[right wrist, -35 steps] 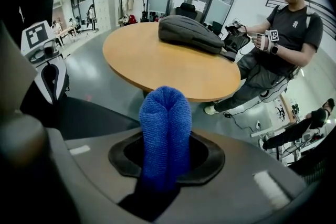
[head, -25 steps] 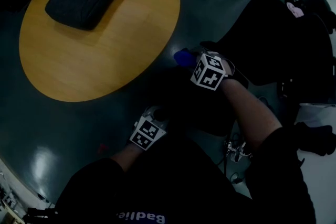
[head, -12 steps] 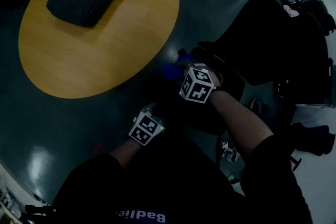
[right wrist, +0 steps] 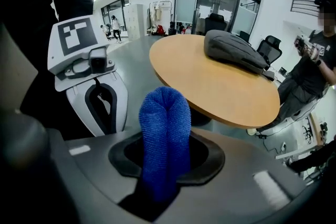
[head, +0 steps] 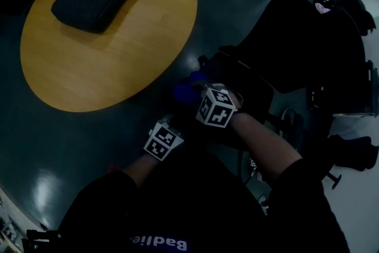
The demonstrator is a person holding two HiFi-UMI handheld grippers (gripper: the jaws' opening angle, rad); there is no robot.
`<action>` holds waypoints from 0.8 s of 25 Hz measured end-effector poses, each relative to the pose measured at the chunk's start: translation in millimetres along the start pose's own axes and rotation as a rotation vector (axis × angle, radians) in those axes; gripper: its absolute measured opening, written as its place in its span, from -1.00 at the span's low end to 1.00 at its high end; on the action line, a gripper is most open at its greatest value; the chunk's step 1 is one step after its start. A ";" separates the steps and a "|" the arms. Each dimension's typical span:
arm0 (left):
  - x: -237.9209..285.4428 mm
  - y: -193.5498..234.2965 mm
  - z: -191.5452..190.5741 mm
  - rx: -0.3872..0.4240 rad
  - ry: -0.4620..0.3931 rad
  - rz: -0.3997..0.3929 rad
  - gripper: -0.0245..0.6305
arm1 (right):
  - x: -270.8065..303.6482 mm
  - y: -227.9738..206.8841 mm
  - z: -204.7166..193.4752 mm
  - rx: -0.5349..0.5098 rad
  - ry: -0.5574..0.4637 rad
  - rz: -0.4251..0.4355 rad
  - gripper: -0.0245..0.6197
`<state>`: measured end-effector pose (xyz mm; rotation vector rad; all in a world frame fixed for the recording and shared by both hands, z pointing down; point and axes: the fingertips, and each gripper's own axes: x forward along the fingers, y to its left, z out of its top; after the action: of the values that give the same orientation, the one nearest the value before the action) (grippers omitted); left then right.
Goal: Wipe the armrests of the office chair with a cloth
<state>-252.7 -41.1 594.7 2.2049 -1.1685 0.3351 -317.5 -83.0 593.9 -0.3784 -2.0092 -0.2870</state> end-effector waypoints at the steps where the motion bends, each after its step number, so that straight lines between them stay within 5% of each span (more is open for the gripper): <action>1: -0.1 0.1 0.2 -0.002 0.000 0.000 -0.87 | -1.2 3.3 1.4 0.016 -0.013 0.002 -0.53; 20: 1.0 1.8 -1.4 0.030 0.045 -0.012 -0.87 | -19.5 55.7 -3.6 0.259 -0.173 0.082 -0.52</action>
<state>-253.5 -41.7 597.0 2.2179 -1.1327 0.3981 -284.8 -35.6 580.2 -0.3292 -2.1613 0.0600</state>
